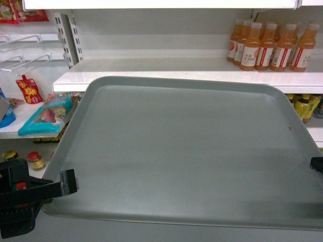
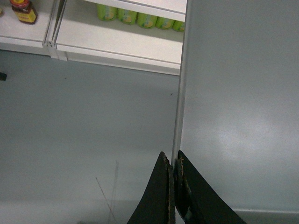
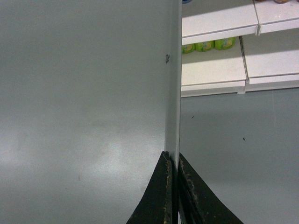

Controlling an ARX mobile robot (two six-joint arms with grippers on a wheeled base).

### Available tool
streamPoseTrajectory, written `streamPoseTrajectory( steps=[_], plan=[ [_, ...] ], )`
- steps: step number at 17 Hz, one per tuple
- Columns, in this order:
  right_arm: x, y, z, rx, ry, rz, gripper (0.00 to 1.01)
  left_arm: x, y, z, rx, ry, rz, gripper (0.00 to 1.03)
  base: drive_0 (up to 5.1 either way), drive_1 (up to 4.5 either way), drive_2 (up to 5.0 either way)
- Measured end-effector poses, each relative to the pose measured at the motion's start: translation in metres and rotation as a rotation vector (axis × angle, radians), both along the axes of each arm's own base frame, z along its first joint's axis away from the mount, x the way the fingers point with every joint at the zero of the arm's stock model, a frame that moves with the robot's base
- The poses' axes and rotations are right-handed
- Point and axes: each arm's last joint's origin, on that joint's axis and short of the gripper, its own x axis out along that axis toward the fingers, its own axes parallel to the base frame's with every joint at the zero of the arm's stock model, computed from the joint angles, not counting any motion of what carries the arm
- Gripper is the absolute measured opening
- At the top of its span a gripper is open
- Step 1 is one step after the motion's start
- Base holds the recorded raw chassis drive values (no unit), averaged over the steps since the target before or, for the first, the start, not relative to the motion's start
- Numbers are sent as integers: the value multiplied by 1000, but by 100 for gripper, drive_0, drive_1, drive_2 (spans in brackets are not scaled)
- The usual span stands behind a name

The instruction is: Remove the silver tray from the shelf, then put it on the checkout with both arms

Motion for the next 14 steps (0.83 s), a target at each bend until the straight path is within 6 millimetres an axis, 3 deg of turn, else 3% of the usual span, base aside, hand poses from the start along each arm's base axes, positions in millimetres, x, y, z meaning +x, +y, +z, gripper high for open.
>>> streamPoseTrajectory(
  steps=[14],
  plan=[
    [0,0,0,0,0,0,3,0,0,0,-1,-2,0,3,10,-410,430]
  ],
)
